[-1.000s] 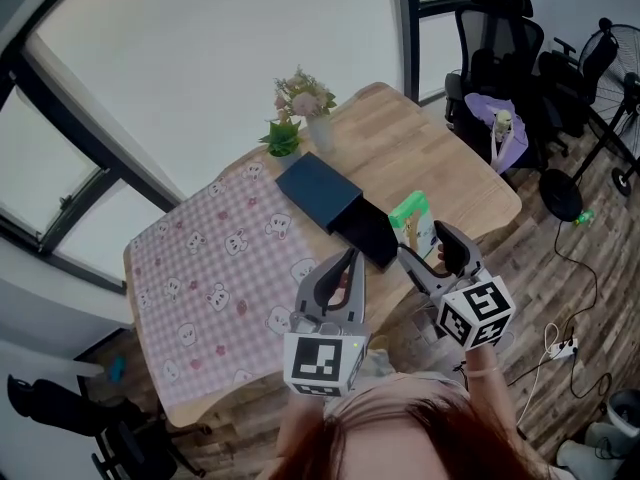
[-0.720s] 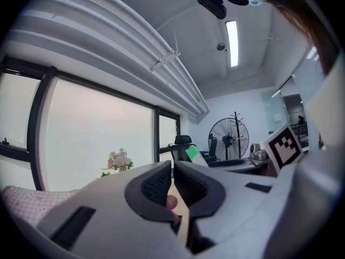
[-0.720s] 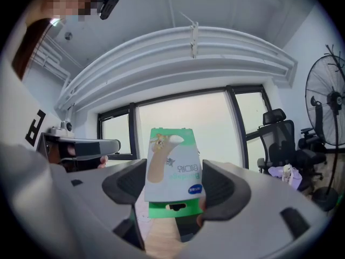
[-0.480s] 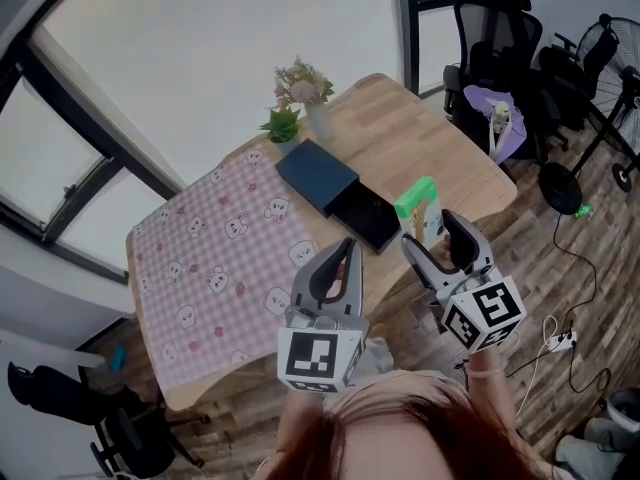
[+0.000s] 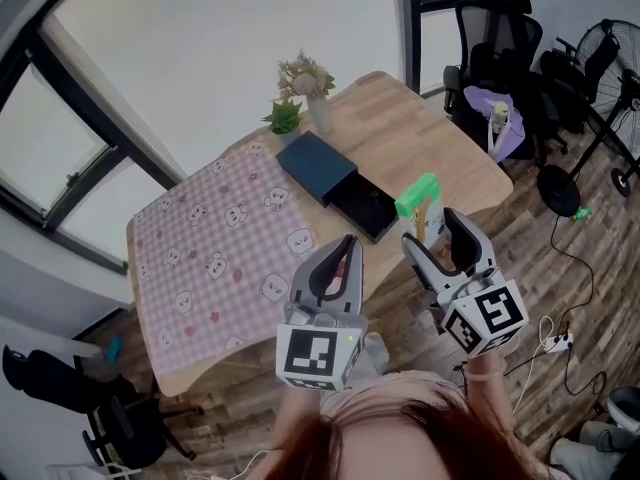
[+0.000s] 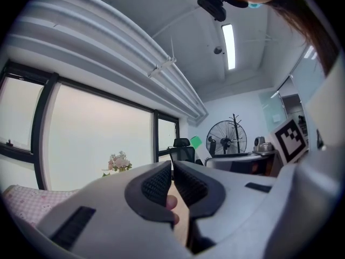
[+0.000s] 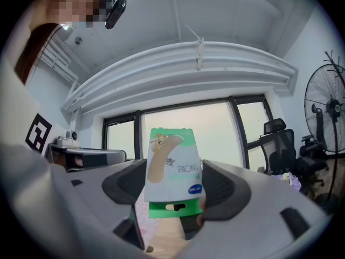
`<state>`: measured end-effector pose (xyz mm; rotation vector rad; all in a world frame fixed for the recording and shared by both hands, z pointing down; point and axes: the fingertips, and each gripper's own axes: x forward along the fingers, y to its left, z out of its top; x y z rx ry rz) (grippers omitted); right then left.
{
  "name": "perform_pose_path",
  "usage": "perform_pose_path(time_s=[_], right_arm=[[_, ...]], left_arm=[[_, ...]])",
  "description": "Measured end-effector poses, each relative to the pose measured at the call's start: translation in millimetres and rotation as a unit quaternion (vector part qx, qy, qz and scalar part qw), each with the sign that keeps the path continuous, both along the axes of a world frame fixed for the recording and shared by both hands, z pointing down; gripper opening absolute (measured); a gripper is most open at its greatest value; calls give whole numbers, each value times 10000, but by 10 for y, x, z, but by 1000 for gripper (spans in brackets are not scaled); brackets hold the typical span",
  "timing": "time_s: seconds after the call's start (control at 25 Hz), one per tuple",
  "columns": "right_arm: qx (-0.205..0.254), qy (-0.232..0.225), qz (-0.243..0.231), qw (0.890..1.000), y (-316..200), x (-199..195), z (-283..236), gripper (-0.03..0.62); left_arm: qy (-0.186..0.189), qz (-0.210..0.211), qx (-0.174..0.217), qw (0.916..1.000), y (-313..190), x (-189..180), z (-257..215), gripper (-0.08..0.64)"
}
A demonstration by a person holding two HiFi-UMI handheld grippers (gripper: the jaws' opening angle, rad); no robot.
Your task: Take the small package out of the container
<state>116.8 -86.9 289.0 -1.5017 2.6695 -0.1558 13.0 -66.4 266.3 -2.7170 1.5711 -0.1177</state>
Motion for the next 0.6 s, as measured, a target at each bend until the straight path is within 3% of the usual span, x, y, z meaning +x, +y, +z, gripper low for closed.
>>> perform_pose_path(time_s=[0.6], right_arm=[[98,-206,78,9997,596,153,-38,318]], left_arm=[[-93,-178,-7,9998,576,55,27,17]])
